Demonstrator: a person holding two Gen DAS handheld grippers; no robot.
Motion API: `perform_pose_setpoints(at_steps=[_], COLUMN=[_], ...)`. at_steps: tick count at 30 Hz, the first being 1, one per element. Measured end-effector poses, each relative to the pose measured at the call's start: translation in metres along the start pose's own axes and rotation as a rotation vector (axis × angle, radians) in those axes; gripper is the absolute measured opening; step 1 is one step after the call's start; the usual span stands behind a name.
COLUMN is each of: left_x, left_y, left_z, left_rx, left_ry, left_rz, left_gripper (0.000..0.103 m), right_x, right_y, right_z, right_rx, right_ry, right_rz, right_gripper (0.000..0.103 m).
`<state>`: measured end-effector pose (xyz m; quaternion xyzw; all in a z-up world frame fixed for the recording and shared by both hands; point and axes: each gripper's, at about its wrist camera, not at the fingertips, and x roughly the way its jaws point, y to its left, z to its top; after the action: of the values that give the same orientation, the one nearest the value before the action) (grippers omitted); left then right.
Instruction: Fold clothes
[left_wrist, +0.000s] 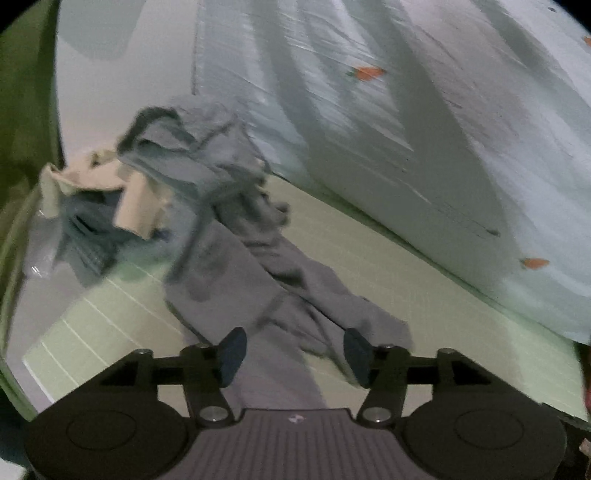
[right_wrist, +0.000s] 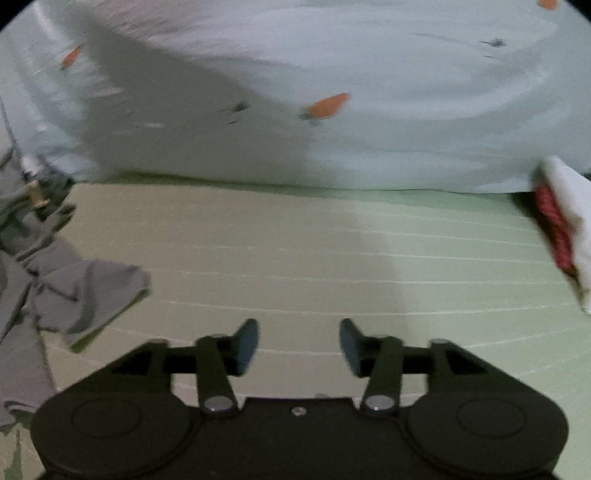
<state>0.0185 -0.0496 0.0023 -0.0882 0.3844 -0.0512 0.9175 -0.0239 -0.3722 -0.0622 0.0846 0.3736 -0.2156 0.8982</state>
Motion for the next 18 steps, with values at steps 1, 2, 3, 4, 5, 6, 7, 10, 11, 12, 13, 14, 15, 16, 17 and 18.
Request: perform_pose_setpoints(at_steps=[1, 2, 3, 4, 5, 6, 7, 10, 11, 12, 13, 14, 15, 16, 17, 18], left_x=[0.004, 0.009, 0.014, 0.019, 0.025, 0.032, 0.039, 0.061, 0.068, 0.076, 0.084, 0.093, 0.101, 0.108, 0.115, 0.123], left_y=[0.009, 0.019, 0.028, 0.037, 0.047, 0.057, 0.068, 0.1, 0.109, 0.118, 0.127, 0.135, 0.142, 0.149, 0.154, 0.159], left_z=[0.007, 0.014, 0.021, 0.028, 0.036, 0.045, 0.054, 0.085, 0.096, 0.107, 0.118, 0.129, 0.14, 0.151, 0.16, 0.169], left_rx=[0.002, 0.004, 0.002, -0.001, -0.006, -0.013, -0.02, -0.04, -0.047, -0.052, -0.058, -0.063, -0.068, -0.075, -0.08, -0.084], left_ry=[-0.005, -0.009, -0.01, -0.009, -0.008, -0.007, -0.008, -0.026, -0.034, -0.042, -0.05, -0.057, -0.066, -0.076, -0.084, -0.09], left_rz=[0.009, 0.019, 0.026, 0.033, 0.04, 0.046, 0.051, 0.063, 0.066, 0.068, 0.071, 0.075, 0.08, 0.084, 0.085, 0.082], left_gripper=[0.067, 0.069, 0.07, 0.07, 0.071, 0.071, 0.071, 0.071, 0.072, 0.072, 0.073, 0.074, 0.074, 0.074, 0.075, 0.076], right_x=[0.003, 0.007, 0.012, 0.016, 0.02, 0.025, 0.029, 0.045, 0.054, 0.063, 0.07, 0.078, 0.085, 0.092, 0.099, 0.105], right_y=[0.013, 0.026, 0.039, 0.053, 0.067, 0.08, 0.094, 0.133, 0.146, 0.158, 0.17, 0.181, 0.19, 0.198, 0.206, 0.213], right_z=[0.002, 0.005, 0.007, 0.009, 0.011, 0.013, 0.015, 0.024, 0.029, 0.034, 0.037, 0.041, 0.044, 0.046, 0.049, 0.051], right_rx=[-0.004, -0.007, -0.008, -0.009, -0.009, -0.01, -0.011, -0.006, -0.003, 0.003, 0.011, 0.018, 0.028, 0.039, 0.051, 0.061], right_ry=[0.005, 0.01, 0.015, 0.021, 0.029, 0.037, 0.044, 0.063, 0.07, 0.077, 0.083, 0.09, 0.101, 0.115, 0.129, 0.143], right_rz=[0.009, 0.015, 0.016, 0.017, 0.022, 0.026, 0.031, 0.039, 0.04, 0.041, 0.046, 0.05, 0.052, 0.05, 0.048, 0.046], right_gripper=[0.066, 0.069, 0.073, 0.075, 0.075, 0.076, 0.077, 0.08, 0.08, 0.081, 0.082, 0.083, 0.084, 0.084, 0.084, 0.084])
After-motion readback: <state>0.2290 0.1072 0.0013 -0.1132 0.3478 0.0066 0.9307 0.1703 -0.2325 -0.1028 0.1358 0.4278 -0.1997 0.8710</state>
